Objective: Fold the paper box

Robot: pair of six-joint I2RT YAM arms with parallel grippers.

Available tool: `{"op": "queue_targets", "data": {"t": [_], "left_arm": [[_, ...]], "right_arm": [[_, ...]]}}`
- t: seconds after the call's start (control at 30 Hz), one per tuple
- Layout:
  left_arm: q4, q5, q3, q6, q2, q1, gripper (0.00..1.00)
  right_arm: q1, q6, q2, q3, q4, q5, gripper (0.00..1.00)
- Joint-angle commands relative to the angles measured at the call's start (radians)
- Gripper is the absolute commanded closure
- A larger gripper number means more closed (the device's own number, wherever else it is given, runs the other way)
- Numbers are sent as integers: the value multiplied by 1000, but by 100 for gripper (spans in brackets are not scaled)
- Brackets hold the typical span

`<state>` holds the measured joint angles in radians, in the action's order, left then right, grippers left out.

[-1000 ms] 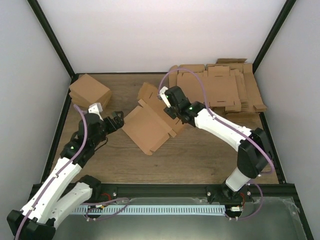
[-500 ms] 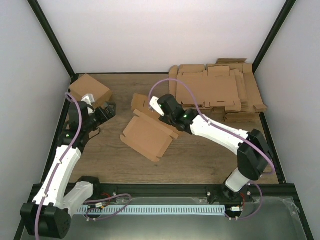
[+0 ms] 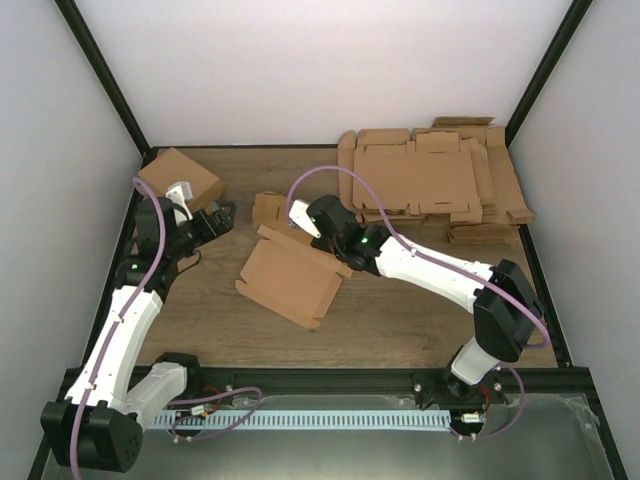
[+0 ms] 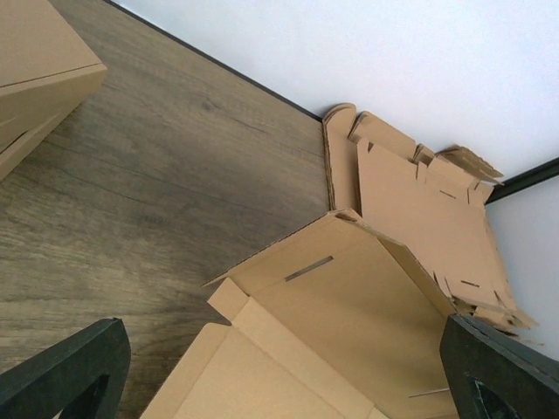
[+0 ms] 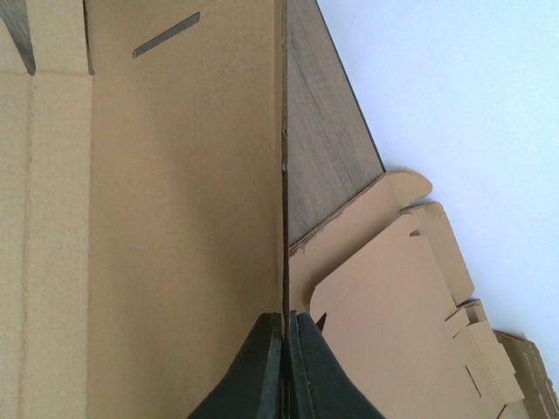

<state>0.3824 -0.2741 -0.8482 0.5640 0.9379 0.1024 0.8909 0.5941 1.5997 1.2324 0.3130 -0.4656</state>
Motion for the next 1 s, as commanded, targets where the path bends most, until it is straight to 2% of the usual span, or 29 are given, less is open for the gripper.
{"op": "queue_targets", "data": {"t": [0.0, 0.77, 0.97], "left_arm": [[-9, -8, -11, -31, -7, -5, 0], [8, -8, -38, -63, -1, -7, 0], [15, -4, -53, -82, 12, -6, 0]], "right_arm": [[3, 17, -2, 8, -44, -15, 99], [25, 30, -26, -11, -74, 6, 98], [25, 11, -29, -17, -71, 21, 94]]}}
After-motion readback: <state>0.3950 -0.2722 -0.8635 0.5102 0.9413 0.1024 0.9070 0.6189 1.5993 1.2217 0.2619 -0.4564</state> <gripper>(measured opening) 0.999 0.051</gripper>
